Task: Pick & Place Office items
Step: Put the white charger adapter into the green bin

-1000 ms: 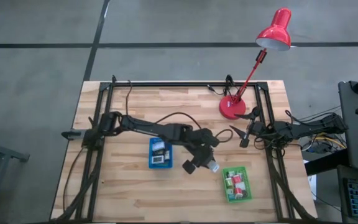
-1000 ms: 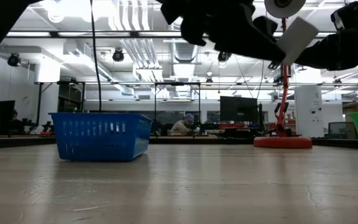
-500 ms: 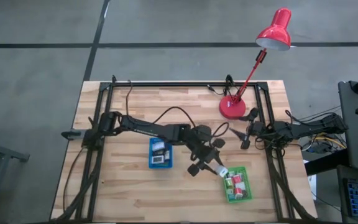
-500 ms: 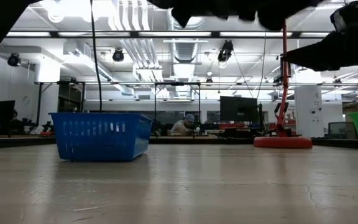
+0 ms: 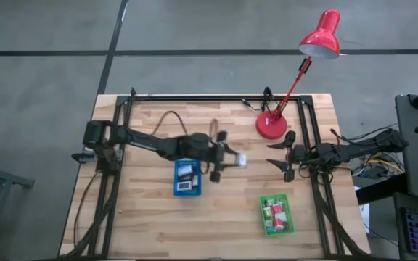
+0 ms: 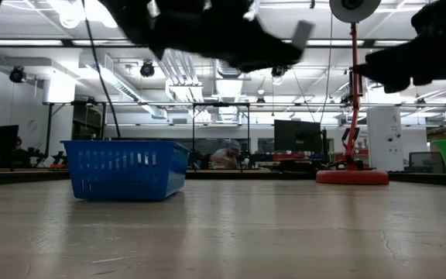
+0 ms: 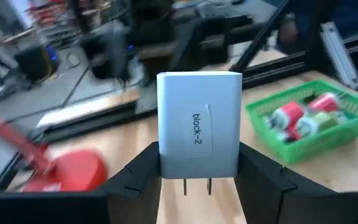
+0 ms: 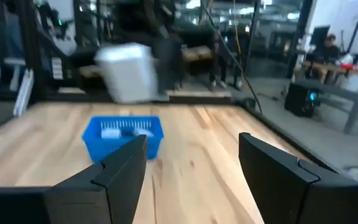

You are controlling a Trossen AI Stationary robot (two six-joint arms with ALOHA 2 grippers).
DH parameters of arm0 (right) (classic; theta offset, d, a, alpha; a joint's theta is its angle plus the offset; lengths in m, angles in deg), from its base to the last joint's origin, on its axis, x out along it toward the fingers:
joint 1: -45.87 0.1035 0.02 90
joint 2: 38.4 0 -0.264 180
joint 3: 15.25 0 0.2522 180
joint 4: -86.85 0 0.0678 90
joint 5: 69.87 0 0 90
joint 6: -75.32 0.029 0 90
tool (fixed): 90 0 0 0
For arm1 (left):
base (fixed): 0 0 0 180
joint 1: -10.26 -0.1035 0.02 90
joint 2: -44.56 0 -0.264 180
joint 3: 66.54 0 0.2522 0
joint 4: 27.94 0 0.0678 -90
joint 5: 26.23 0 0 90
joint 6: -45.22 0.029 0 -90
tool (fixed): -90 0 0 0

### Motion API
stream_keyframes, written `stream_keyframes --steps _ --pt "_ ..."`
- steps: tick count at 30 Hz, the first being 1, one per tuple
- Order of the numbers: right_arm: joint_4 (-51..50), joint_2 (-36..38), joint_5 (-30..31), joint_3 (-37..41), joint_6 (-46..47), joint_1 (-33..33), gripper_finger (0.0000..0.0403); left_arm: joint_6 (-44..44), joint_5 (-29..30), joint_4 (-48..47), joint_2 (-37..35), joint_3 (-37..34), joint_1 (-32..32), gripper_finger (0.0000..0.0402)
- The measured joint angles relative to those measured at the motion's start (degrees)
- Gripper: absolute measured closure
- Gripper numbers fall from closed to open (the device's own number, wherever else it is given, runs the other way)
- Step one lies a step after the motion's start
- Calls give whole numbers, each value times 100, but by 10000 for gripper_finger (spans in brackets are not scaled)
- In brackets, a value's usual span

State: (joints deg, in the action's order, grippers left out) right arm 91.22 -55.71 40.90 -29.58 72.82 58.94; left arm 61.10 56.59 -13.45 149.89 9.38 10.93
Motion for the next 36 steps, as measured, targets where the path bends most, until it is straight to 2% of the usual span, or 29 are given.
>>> stream_keyframes --steps 4,8,11,18,21,30,36 --pt "798 -495 -29 -4 -59 5 158 -239 242 637 -351 -990 -143 242" --pt "1786 -1439 -29 -8 -217 -4 158 -299 397 1251 -575 -1502 -189 242" --pt "2395 -2323 -29 -213 -318 -53 158 -330 422 1251 -595 -1602 -206 242" --pt "2980 -4540 -62 -1275 -788 -271 158 -299 419 1288 -617 -1626 -212 242" --pt "3410 -5196 -457 -1549 -897 -481 158 -302 413 1325 -624 -1668 -210 242" --pt "4289 -6153 -2050 -1818 -347 -1266 158 -282 402 1463 -635 -1748 -148 242" --pt "4581 -6621 -2265 -2122 -277 -1328 158 -265 402 1530 -637 -1750 -131 242"
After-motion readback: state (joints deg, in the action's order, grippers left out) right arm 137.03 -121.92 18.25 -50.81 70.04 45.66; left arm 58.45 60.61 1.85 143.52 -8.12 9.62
